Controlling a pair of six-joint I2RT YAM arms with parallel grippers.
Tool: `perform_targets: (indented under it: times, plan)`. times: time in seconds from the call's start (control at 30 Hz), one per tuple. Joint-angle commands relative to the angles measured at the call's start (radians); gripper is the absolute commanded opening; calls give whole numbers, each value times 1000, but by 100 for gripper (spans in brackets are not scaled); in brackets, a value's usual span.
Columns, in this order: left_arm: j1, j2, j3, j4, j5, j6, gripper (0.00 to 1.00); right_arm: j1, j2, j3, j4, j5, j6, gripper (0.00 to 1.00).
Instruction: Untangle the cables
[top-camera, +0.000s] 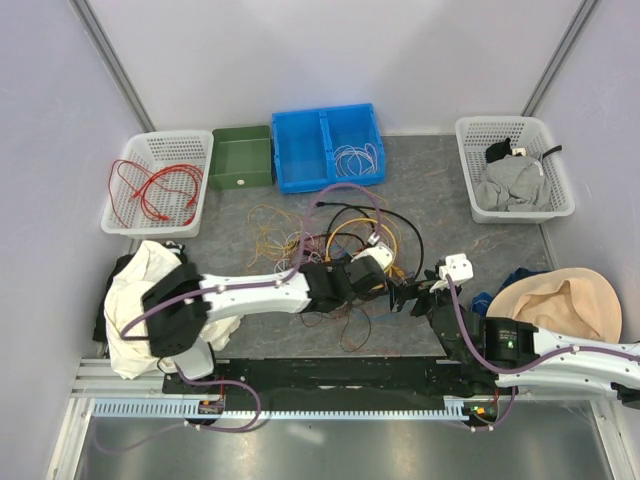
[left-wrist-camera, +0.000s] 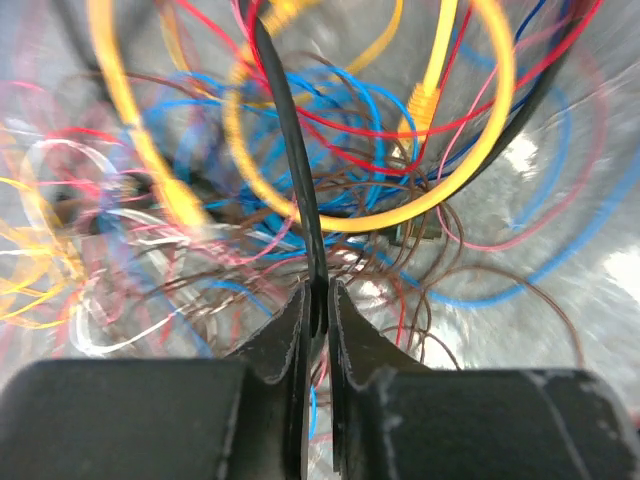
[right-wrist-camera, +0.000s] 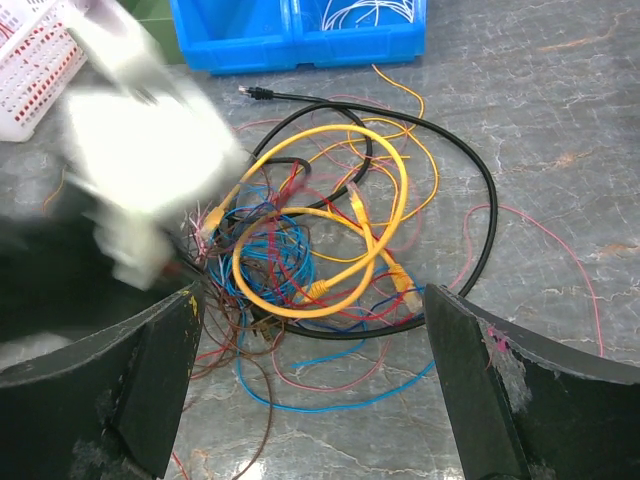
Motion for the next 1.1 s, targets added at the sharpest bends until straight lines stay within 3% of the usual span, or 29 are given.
perform_targets:
  times: [0.0,0.37,0.63,0.73,0.87,0.97,1.07]
  plan:
    - [0,-303,48,-1,-39,9,2,6,9,30,27,33,11,98]
    - [31,-651,229,-23,9,22,2,7,-29,25,96,37,40,98]
    - [37,-637,472,32,10,153,2,7,18,16,223,0,-17,98]
    - [37,-707,294,284,71,207,2,7,37,2,275,14,-17,98]
    - [48,-780,-101,556,117,252,2,6,29,-21,323,10,-15,98]
    - [48,-809,-259,687,142,261,2,6,11,-35,340,-4,-32,98]
    - [48,-818,-266,672,148,247,2,6,0,-39,345,-9,-58,98]
